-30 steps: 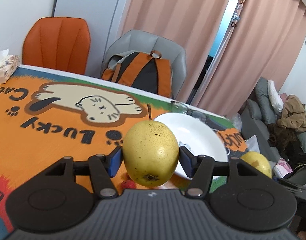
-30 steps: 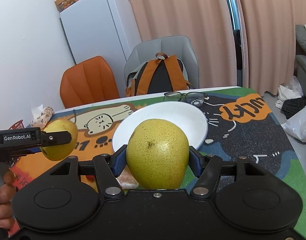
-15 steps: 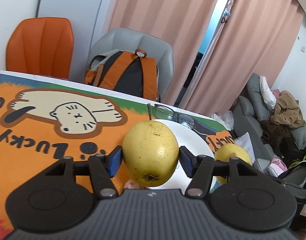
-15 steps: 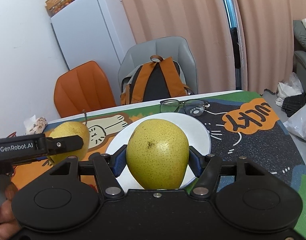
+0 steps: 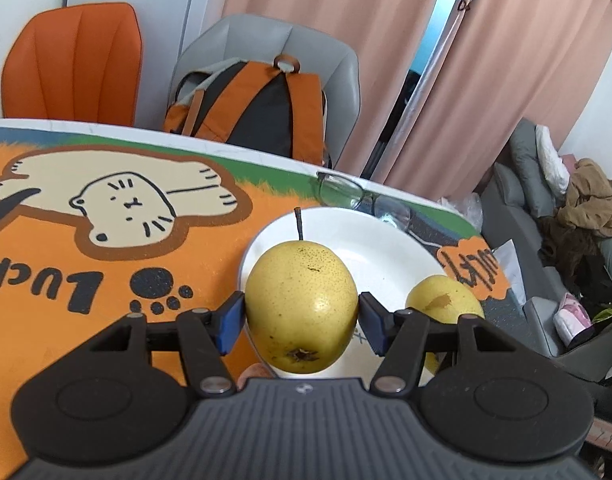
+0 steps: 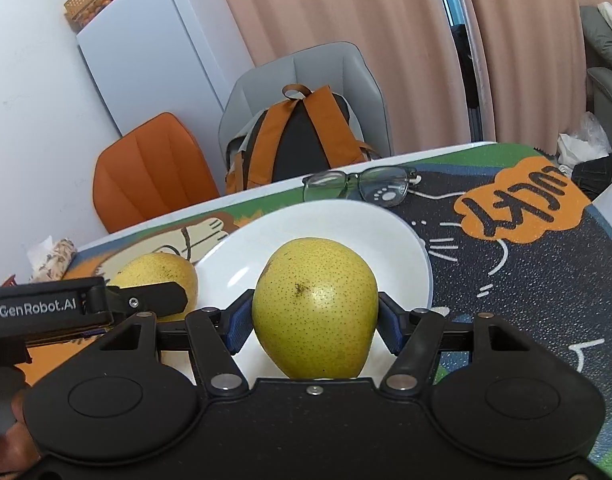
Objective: Organize fruits
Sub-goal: 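Carry left tool's pear into white bowl and open while right tool does likewise, then withdraw both tools from the bowl and move them toward the mandarin oranges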
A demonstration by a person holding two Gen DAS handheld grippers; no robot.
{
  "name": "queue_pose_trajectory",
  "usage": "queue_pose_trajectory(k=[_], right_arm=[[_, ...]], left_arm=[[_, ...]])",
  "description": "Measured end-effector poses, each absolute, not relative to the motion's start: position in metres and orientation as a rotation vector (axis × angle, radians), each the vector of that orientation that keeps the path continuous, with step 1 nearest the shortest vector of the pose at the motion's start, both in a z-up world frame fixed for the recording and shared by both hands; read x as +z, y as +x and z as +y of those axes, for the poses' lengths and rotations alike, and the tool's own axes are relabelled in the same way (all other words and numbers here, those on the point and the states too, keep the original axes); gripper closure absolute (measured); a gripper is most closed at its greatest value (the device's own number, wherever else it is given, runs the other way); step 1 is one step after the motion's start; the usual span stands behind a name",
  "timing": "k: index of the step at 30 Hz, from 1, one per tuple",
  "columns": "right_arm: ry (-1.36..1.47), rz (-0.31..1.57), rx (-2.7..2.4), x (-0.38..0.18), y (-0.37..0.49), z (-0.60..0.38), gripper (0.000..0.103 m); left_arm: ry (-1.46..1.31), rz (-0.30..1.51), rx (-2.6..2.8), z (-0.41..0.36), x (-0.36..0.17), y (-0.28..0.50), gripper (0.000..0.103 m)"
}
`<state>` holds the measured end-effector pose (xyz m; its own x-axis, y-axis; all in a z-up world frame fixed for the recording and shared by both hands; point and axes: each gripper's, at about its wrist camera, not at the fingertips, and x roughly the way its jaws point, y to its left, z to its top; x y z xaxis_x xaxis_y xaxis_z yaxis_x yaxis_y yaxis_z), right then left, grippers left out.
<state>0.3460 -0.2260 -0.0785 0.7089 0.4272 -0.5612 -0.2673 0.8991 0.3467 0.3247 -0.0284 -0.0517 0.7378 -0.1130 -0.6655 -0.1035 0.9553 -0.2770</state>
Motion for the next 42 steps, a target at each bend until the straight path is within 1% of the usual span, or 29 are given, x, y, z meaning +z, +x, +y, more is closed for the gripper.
queue_pose_trajectory(k=[4, 5, 6, 7, 14, 19, 24, 27, 29, 31, 35, 37, 42], right_arm=[[0.262, 0.703, 0.393, -0.087, 0.349, -0.228, 0.039], [0.248, 0.699, 0.389, -0.087, 0.348, -0.227, 0.039], [0.241, 0.686, 0.379, -0.085, 0.347, -0.227, 0.038], [0.246, 0.679, 0.382, -0.084, 0.345, -0.227, 0.040], [0.267, 0.672, 0.424, -0.081, 0.342, -0.229, 0.040], [0.285, 0.665, 0.431, -0.071, 0.335, -0.233, 0.040], [0.285, 0.656, 0.433, -0.063, 0.321, -0.236, 0.040], [0.288, 0.658, 0.436, -0.061, 0.310, -0.237, 0.040], [0.290, 0.659, 0.438, -0.060, 0.303, -0.238, 0.037], [0.290, 0.657, 0.437, -0.059, 0.294, -0.239, 0.030], [0.301, 0.657, 0.436, -0.057, 0.278, -0.242, 0.026], [0.303, 0.648, 0.434, -0.056, 0.269, -0.244, 0.021], [0.292, 0.632, 0.431, -0.051, 0.249, -0.245, 0.017]], left_arm=[[-0.301, 0.787, 0.004, -0.032, -0.062, 0.332, 0.043], [-0.307, 0.769, 0.004, -0.031, -0.063, 0.330, 0.043], [-0.298, 0.751, 0.005, -0.031, -0.062, 0.328, 0.043], [-0.289, 0.740, 0.000, -0.033, -0.060, 0.327, 0.043], [-0.252, 0.733, 0.020, -0.036, -0.048, 0.318, 0.042], [-0.246, 0.725, 0.034, -0.030, -0.039, 0.303, 0.040], [-0.262, 0.724, 0.048, -0.022, -0.030, 0.287, 0.027], [-0.259, 0.717, 0.057, -0.019, -0.027, 0.274, 0.024], [-0.261, 0.715, 0.065, -0.017, -0.025, 0.266, 0.023], [-0.266, 0.712, 0.073, -0.014, -0.025, 0.257, 0.021], [-0.272, 0.701, 0.100, -0.009, -0.025, 0.237, 0.017], [-0.276, 0.698, 0.108, -0.006, -0.024, 0.227, 0.016], [-0.289, 0.674, 0.117, 0.001, -0.021, 0.203, 0.016]])
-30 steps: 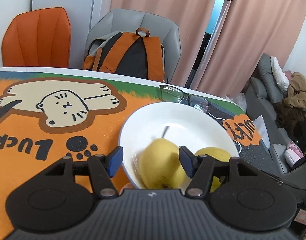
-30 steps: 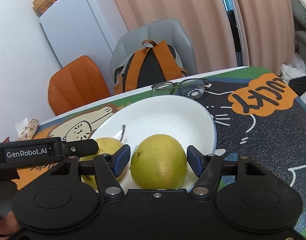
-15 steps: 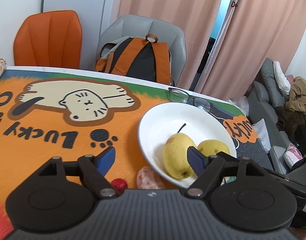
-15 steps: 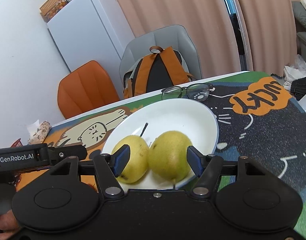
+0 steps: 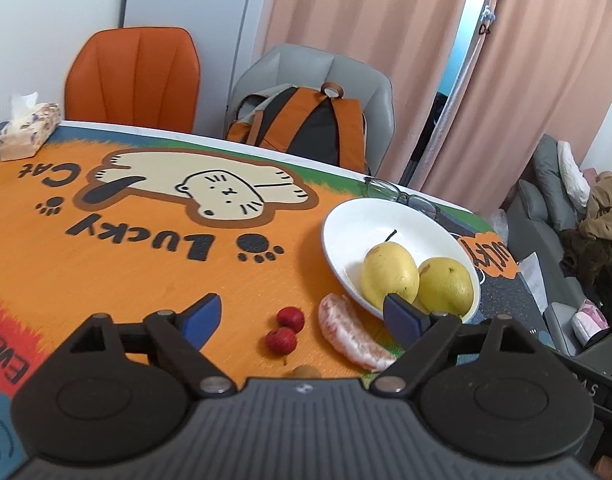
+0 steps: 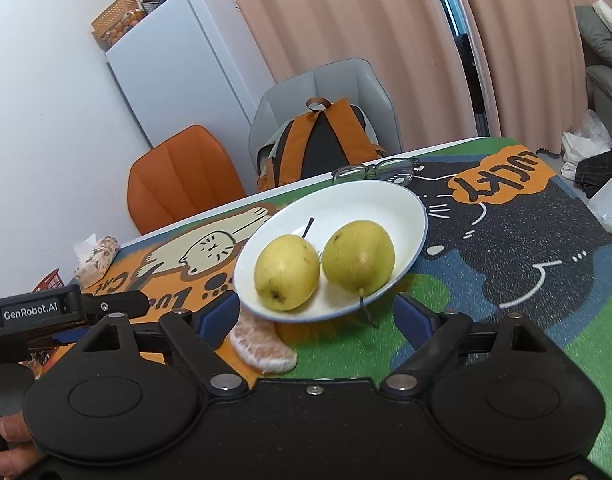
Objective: Organize fruits
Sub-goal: 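Withdraw both tools from the bowl and move them toward the mandarin oranges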
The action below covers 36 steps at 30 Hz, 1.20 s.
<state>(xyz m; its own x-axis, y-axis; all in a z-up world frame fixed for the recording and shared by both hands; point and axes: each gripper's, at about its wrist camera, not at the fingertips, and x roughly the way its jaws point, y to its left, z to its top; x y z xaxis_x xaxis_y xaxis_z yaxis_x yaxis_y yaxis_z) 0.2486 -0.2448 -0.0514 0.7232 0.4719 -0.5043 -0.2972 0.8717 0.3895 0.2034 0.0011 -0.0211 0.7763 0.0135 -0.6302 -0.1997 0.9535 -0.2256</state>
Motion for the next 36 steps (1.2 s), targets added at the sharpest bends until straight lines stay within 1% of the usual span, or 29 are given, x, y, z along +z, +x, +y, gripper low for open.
queue_pose_trajectory(k=[1, 3, 20, 25, 36], right_arm=[[0.288, 0.629, 0.430, -0.051, 0.244, -0.245, 0.015], [0.280, 0.625, 0.428, -0.051, 0.236, -0.245, 0.013], [0.238, 0.605, 0.426, -0.043, 0.182, -0.243, 0.013], [0.226, 0.596, 0.435, -0.037, 0.167, -0.241, 0.006], [0.194, 0.586, 0.473, -0.027, 0.146, -0.234, 0.005]], left_arm=[[-0.291, 0.671, 0.116, 0.002, -0.021, 0.200, 0.015], [-0.295, 0.666, 0.118, 0.005, -0.021, 0.191, 0.015], [-0.342, 0.647, 0.142, 0.032, -0.023, 0.128, 0.015], [-0.339, 0.636, 0.152, 0.041, -0.018, 0.110, 0.015], [-0.354, 0.647, 0.149, 0.052, -0.020, 0.085, 0.015]])
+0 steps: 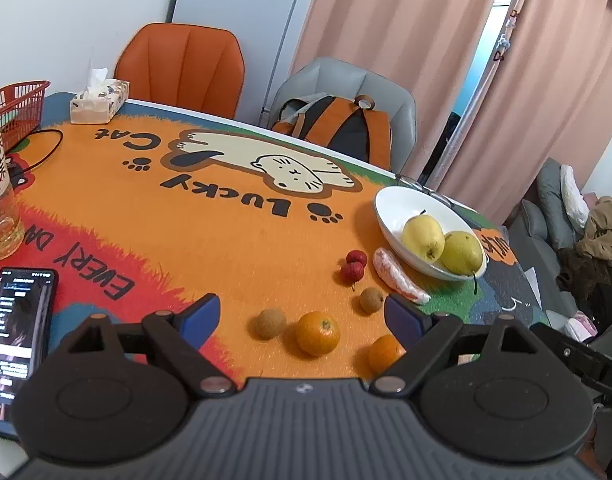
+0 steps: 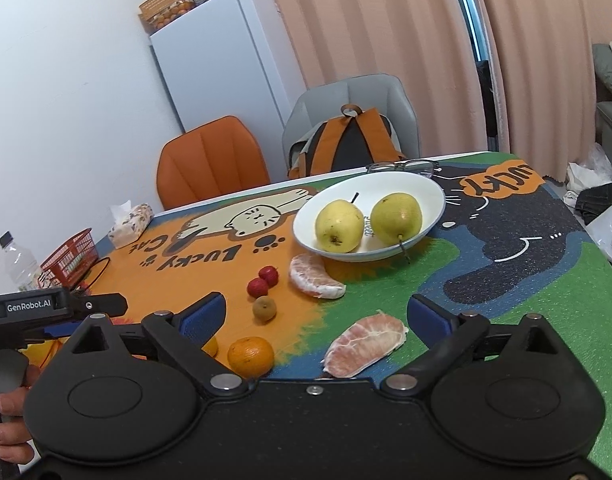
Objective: Organize fruits
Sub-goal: 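Withdraw both tools from the bowl and move them toward the mandarin oranges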
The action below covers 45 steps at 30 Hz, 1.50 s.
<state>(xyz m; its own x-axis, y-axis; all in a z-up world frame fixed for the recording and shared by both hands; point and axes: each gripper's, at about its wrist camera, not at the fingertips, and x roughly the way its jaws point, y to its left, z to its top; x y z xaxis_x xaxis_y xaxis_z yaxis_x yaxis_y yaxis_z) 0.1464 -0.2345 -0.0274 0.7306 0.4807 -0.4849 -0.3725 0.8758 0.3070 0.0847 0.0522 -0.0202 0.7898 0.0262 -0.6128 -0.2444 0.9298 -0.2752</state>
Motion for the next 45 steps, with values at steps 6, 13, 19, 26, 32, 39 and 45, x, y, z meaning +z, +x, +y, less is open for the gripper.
queue_pose_trajectory(k=[6, 13, 19, 26, 32, 39, 45], right_arm=[[0.165, 0.631, 0.525, -0.020, 0.140, -0.230, 0.000], [0.122, 0.654, 0.559, -0.018, 0.126, -0.219, 0.000], [0.093, 0.686, 0.561, -0.022, 0.121, -0.209, 0.000], [0.080, 0.733, 0.552, -0.035, 0.123, -0.198, 0.000], [0.073, 0.749, 0.558, -0.043, 0.125, -0.192, 0.000], [0.083, 0.743, 0.566, -0.051, 0.130, -0.188, 0.000], [0.083, 0.750, 0.575, -0.059, 0.139, -0.182, 0.017]], left_arm=[[-0.339, 0.674, 0.130, 0.052, -0.021, 0.072, 0.015], [-0.318, 0.713, 0.119, 0.049, -0.023, 0.063, 0.014], [-0.299, 0.763, 0.099, 0.048, -0.035, 0.063, 0.012], [-0.303, 0.785, 0.108, 0.051, -0.044, 0.063, 0.012], [-0.314, 0.791, 0.109, 0.054, -0.051, 0.066, 0.012], [-0.302, 0.756, 0.095, 0.053, -0.054, 0.071, 0.012], [-0.304, 0.749, 0.087, 0.054, -0.062, 0.078, 0.014]])
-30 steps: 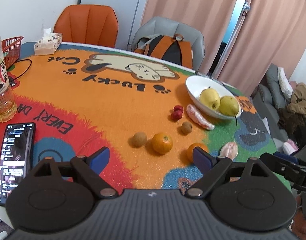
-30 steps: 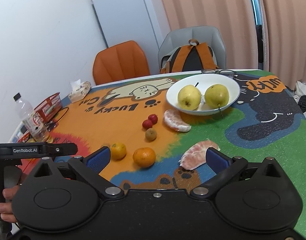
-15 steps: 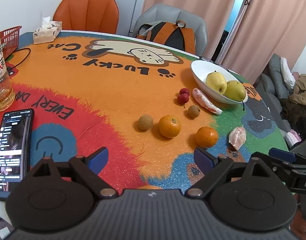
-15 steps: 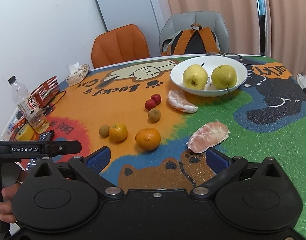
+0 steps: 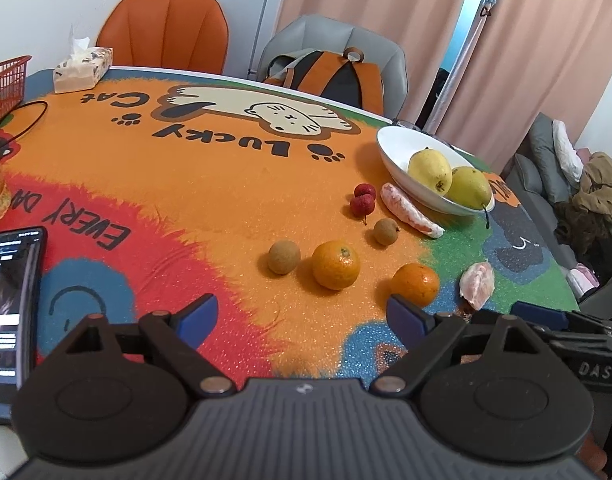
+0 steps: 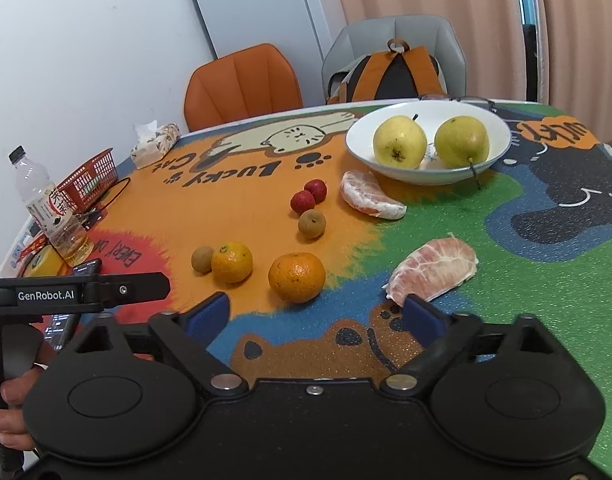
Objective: Organize fruits
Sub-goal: 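Withdraw both tools from the bowl and move them toward the mandarin oranges, then close left tool on a mandarin orange while right tool grasps another orange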
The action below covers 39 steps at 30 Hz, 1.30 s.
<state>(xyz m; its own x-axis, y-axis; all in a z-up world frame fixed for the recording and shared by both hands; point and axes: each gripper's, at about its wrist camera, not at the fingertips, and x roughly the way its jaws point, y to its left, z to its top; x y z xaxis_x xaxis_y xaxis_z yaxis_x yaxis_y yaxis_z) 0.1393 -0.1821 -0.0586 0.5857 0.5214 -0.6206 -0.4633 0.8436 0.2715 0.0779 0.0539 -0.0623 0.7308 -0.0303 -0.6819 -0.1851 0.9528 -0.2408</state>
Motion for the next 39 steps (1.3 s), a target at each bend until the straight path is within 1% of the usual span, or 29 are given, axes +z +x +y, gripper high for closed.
queue_pose_trajectory(k=[4, 7, 10, 12, 15, 23, 24, 25, 26, 28, 30, 33, 39], right_arm=[[0.092, 0.760, 0.586, -0.063, 0.147, -0.178, 0.024], [0.091, 0.768, 0.600, -0.067, 0.154, -0.173, 0.028], [0.091, 0.778, 0.613, -0.071, 0.160, -0.167, 0.033], [0.090, 0.784, 0.623, -0.073, 0.163, -0.163, 0.034], [0.087, 0.791, 0.642, -0.076, 0.167, -0.158, 0.039], [0.090, 0.810, 0.663, -0.085, 0.180, -0.150, 0.041], [0.087, 0.808, 0.668, -0.086, 0.181, -0.149, 0.044], [0.086, 0.807, 0.676, -0.087, 0.181, -0.148, 0.053], [0.086, 0.812, 0.682, -0.087, 0.182, -0.147, 0.059], [0.098, 0.812, 0.682, -0.089, 0.184, -0.148, 0.060], [0.106, 0.811, 0.682, -0.088, 0.185, -0.150, 0.060], [0.101, 0.804, 0.666, -0.088, 0.186, -0.156, 0.060], [0.120, 0.792, 0.654, -0.085, 0.188, -0.169, 0.060]], left_arm=[[-0.306, 0.730, 0.081, 0.055, -0.065, 0.082, 0.015], [-0.310, 0.719, 0.081, 0.057, -0.065, 0.086, 0.018], [-0.318, 0.725, 0.067, 0.057, -0.067, 0.092, 0.024], [-0.321, 0.727, 0.058, 0.057, -0.068, 0.096, 0.030], [-0.323, 0.734, 0.048, 0.056, -0.070, 0.102, 0.036], [-0.320, 0.749, 0.040, 0.054, -0.072, 0.114, 0.039], [-0.317, 0.750, 0.035, 0.053, -0.072, 0.116, 0.040], [-0.315, 0.750, 0.031, 0.052, -0.072, 0.117, 0.040], [-0.315, 0.751, 0.027, 0.051, -0.072, 0.118, 0.041], [-0.315, 0.753, 0.017, 0.049, -0.073, 0.122, 0.044], [-0.314, 0.752, 0.012, 0.046, -0.074, 0.125, 0.049], [-0.345, 0.761, -0.002, 0.046, -0.077, 0.129, 0.053], [-0.344, 0.770, 0.000, 0.040, -0.083, 0.138, 0.054]])
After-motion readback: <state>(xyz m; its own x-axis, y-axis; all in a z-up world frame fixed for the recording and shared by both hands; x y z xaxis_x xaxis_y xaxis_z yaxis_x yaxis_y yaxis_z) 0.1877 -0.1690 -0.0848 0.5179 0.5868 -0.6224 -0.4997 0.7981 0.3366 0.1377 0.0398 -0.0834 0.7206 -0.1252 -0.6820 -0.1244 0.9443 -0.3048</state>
